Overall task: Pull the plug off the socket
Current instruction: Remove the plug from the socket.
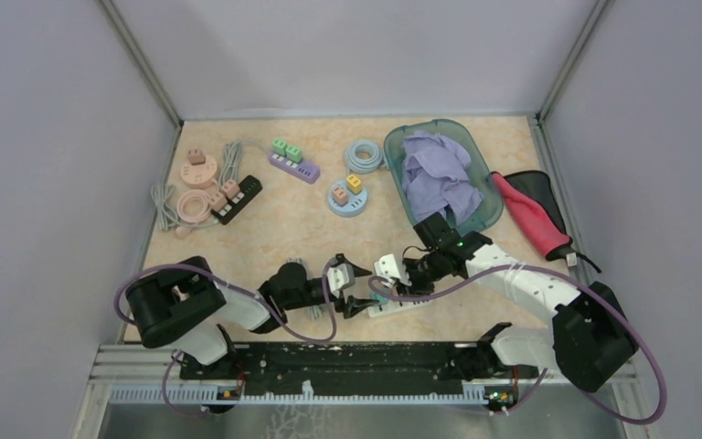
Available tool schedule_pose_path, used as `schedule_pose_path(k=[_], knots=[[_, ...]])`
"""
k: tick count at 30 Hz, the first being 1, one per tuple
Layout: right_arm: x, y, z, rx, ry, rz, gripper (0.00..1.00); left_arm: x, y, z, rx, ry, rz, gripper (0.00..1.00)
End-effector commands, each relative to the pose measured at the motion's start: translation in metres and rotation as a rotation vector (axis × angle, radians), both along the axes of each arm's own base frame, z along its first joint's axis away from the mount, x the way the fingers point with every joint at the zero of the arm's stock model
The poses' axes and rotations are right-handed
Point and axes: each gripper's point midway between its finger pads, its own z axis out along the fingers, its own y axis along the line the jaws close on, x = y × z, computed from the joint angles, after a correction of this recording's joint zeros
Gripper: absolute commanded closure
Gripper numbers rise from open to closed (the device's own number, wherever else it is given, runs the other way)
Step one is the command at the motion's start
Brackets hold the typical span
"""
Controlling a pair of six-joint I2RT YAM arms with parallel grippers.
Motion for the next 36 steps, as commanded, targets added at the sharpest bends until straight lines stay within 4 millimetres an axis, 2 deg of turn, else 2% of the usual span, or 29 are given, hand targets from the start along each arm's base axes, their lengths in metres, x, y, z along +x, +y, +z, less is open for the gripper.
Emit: schedule_pose_path(k=[1, 6, 12, 13, 16, 18, 19, 25, 32, 36], knots=[[0.007, 0.018, 0.026, 0.101, -0.041, 0.028, 1.00, -0.013, -0.010, 0.003, -0.036, 0.010, -0.085, 0.27], [0.009, 0.017, 0.024, 0.091, -0.039, 0.015, 1.00, -0.021, -0.010, -0.004, -0.054, 0.052, -0.101, 0.29], [0.012, 0.021, 0.024, 0.105, -0.030, -0.010, 1.00, -0.012, -0.019, -0.019, -0.009, 0.080, -0.056, 0.41], [0.013, 0.022, 0.024, 0.111, -0.026, -0.023, 1.00, -0.011, -0.020, -0.021, -0.003, 0.080, -0.056, 0.48], [0.011, 0.025, 0.025, 0.124, -0.015, -0.033, 1.00, -0.009, -0.023, -0.029, 0.026, 0.094, -0.056, 0.78], [0.010, 0.029, 0.028, 0.143, -0.007, -0.048, 1.00, -0.008, -0.022, -0.033, 0.036, 0.105, -0.047, 0.93], [0.008, 0.032, 0.028, 0.152, 0.001, -0.056, 1.00, -0.008, -0.022, -0.034, 0.038, 0.108, -0.042, 0.98], [0.007, 0.048, 0.033, 0.172, 0.032, -0.098, 1.00, -0.005, -0.024, -0.048, 0.091, 0.129, -0.033, 1.00], [0.021, 0.027, 0.031, 0.136, -0.033, -0.133, 1.00, -0.003, -0.011, -0.056, 0.116, 0.131, 0.012, 1.00], [0.014, 0.017, 0.023, 0.113, -0.041, -0.082, 1.00, -0.004, -0.009, -0.059, 0.123, 0.133, 0.014, 1.00]])
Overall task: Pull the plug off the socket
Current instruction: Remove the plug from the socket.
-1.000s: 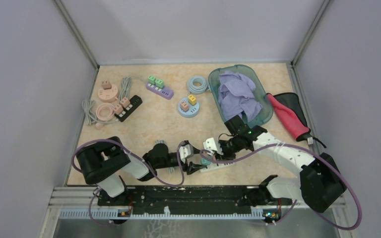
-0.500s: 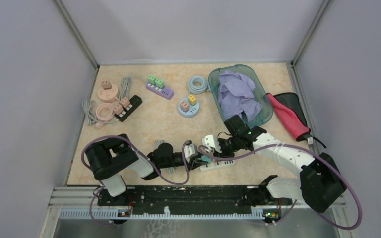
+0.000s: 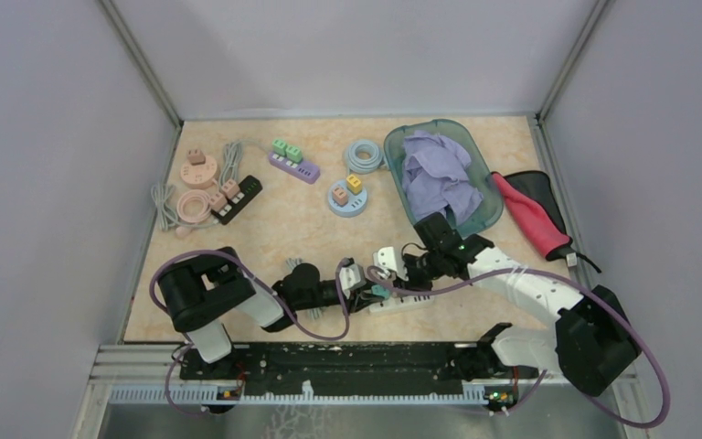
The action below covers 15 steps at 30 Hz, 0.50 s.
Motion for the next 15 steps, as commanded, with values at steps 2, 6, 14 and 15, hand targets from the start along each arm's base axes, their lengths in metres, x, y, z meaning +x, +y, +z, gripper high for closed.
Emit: schedule_pose_path(k=[2, 6, 14, 15], knots=[[-0.004, 0.013, 0.020, 0.116, -0.067, 0.126, 1.00, -0.001, 0.009, -0.027, 0.088, 0.037, 0.025, 1.00], [-0.027, 0.018, 0.023, 0.182, -0.002, 0.213, 1.00, -0.001, 0.008, -0.028, 0.085, 0.042, 0.022, 1.00], [-0.015, 0.043, 0.031, 0.209, 0.046, 0.096, 1.00, -0.004, 0.005, -0.032, 0.086, 0.050, 0.000, 1.00], [-0.010, 0.044, 0.033, 0.205, 0.048, 0.064, 1.00, -0.004, 0.005, -0.032, 0.088, 0.050, 0.000, 1.00]])
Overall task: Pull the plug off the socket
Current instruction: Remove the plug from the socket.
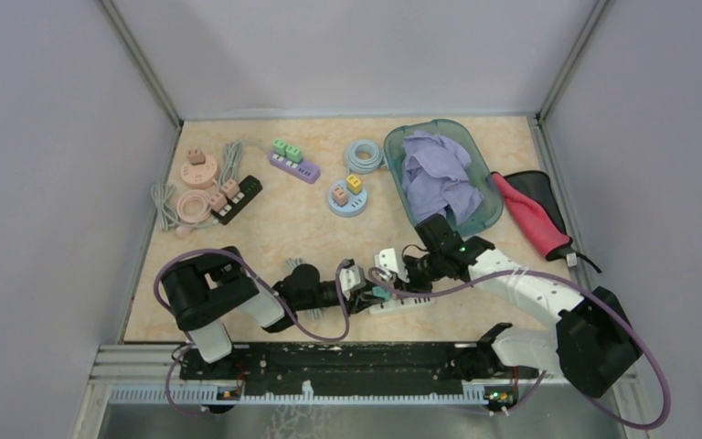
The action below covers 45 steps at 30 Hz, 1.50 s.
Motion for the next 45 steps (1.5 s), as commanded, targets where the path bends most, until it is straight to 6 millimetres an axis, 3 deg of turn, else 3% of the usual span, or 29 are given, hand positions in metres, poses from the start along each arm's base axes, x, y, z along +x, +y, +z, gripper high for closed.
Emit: schedule_pose_path(k=[1, 9, 15, 22, 28, 37, 42, 45], knots=[[0.000, 0.042, 0.033, 0.161, 0.063, -0.018, 1.00, -0.001, 0.007, -0.032, 0.099, 0.051, 0.016, 1.00], [0.015, 0.023, 0.037, 0.153, 0.025, -0.065, 1.00, -0.002, 0.013, -0.035, 0.112, 0.044, 0.028, 1.00], [-0.004, 0.012, 0.033, 0.134, 0.027, 0.060, 1.00, -0.001, 0.014, -0.036, 0.116, 0.045, 0.033, 1.00], [-0.020, 0.027, 0.032, 0.171, 0.068, 0.096, 1.00, 0.000, 0.013, -0.038, 0.121, 0.049, 0.034, 1.00], [0.001, 0.042, 0.039, 0.171, 0.052, -0.020, 1.00, 0.000, 0.012, -0.039, 0.122, 0.053, 0.032, 1.00], [0.002, 0.008, 0.049, 0.117, 0.017, 0.045, 1.00, 0.000, 0.014, -0.041, 0.130, 0.051, 0.038, 1.00], [0.004, 0.004, 0.057, 0.146, 0.006, 0.038, 1.00, 0.001, 0.012, -0.040, 0.128, 0.052, 0.035, 1.00], [0.016, 0.001, 0.060, 0.139, -0.005, -0.022, 1.00, 0.000, 0.010, -0.034, 0.111, 0.059, 0.034, 1.00]])
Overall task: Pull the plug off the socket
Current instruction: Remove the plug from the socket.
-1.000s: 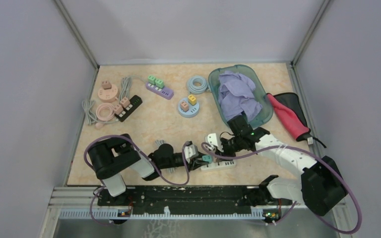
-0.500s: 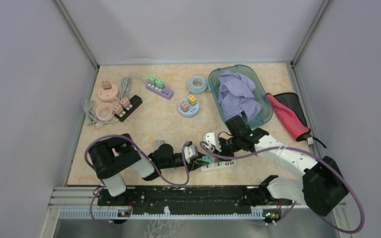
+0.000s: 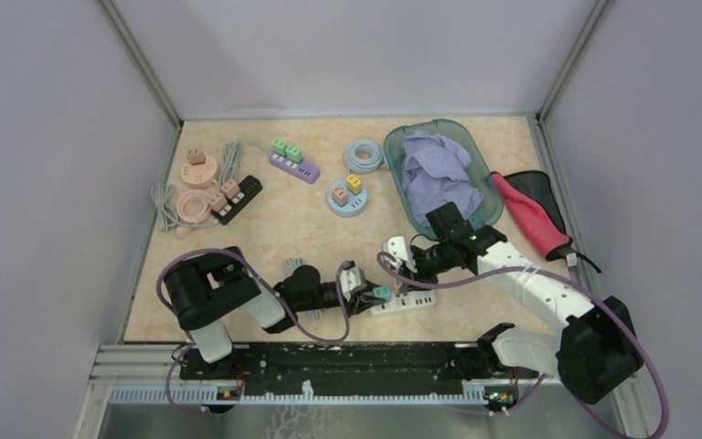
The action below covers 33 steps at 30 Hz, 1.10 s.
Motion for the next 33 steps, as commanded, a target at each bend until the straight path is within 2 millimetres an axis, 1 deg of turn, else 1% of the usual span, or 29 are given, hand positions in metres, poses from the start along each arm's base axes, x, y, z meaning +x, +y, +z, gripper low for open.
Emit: schedule_pose_path(k=[1, 4, 7, 10, 12, 14, 16, 17, 20, 22, 24, 25, 29, 31, 33], knots=[[0.016, 0.005, 0.029, 0.072, -0.056, -0.029, 1.00, -0.001, 0.008, -0.029, 0.108, 0.071, 0.029, 1.00], [0.035, -0.003, 0.038, 0.084, -0.086, -0.127, 1.00, 0.001, 0.004, -0.021, 0.108, 0.076, 0.027, 0.98], [0.052, -0.015, 0.045, 0.092, -0.120, -0.224, 1.00, 0.003, 0.002, -0.016, 0.119, 0.071, 0.026, 0.87], [0.069, -0.029, 0.049, 0.080, -0.146, -0.322, 1.00, 0.005, 0.000, -0.017, 0.133, 0.066, 0.024, 0.79], [0.076, -0.037, 0.049, 0.064, -0.157, -0.373, 1.00, 0.005, -0.001, -0.018, 0.140, 0.067, 0.020, 0.74], [0.081, -0.045, 0.047, 0.048, -0.169, -0.404, 1.00, 0.006, -0.001, -0.017, 0.138, 0.068, 0.026, 0.66], [0.085, -0.053, 0.042, 0.015, -0.185, -0.436, 1.00, 0.007, 0.000, -0.015, 0.133, 0.068, 0.041, 0.56], [0.088, -0.057, 0.039, -0.002, -0.194, -0.454, 1.00, 0.009, 0.001, -0.013, 0.129, 0.067, 0.052, 0.49], [0.097, -0.066, 0.034, -0.024, -0.200, -0.517, 1.00, 0.011, 0.003, -0.003, 0.110, 0.051, 0.069, 0.36], [0.099, -0.066, 0.033, -0.018, -0.192, -0.531, 1.00, 0.013, 0.004, 0.005, 0.095, 0.040, 0.079, 0.30], [0.099, -0.064, 0.029, -0.011, -0.171, -0.537, 1.00, 0.013, 0.005, 0.015, 0.075, 0.027, 0.084, 0.27], [0.099, -0.063, 0.027, -0.009, -0.160, -0.538, 1.00, 0.013, 0.005, 0.023, 0.057, 0.018, 0.085, 0.26], [0.099, -0.054, 0.020, 0.010, -0.091, -0.548, 1.00, 0.014, 0.009, 0.045, 0.020, 0.000, 0.100, 0.24], [0.098, -0.043, 0.019, 0.017, -0.065, -0.537, 1.00, 0.014, 0.014, 0.055, 0.000, -0.006, 0.114, 0.24], [0.097, -0.022, 0.021, 0.022, -0.066, -0.503, 1.00, 0.015, 0.021, 0.064, -0.019, -0.001, 0.150, 0.23]])
